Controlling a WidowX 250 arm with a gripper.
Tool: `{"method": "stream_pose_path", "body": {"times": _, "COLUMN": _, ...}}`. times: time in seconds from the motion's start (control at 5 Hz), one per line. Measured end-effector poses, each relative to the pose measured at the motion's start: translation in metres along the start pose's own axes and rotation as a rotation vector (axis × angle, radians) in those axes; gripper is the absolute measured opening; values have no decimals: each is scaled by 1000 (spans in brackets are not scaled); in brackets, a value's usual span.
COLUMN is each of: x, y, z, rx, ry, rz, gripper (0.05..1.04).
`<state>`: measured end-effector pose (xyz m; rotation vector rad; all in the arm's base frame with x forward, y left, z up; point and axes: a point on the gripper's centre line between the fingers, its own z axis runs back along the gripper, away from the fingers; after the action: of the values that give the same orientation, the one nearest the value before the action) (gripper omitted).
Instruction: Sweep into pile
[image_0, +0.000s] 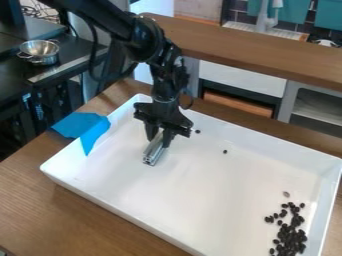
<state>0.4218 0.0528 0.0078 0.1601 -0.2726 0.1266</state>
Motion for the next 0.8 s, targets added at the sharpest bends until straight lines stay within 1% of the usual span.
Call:
{"method": "stream_pose_path", "body": {"times": 0.2, "x": -3, "y": -15, "z": -1, "rx": 2, "ry": 17, "rz": -27, "gripper": 360}}
{"method": "stream_pose_path", "body": {"times": 0.4, "x": -8, "y": -25, "z": 1, "rx": -8, "ry": 43, "rz": -21, "gripper": 360}}
{"method": "stream_pose_path", "body": {"times": 0.8, "x": -9, "y": -59, "z": 6, "rx": -25, "ry": 58, "rz": -38, "gripper": 360}}
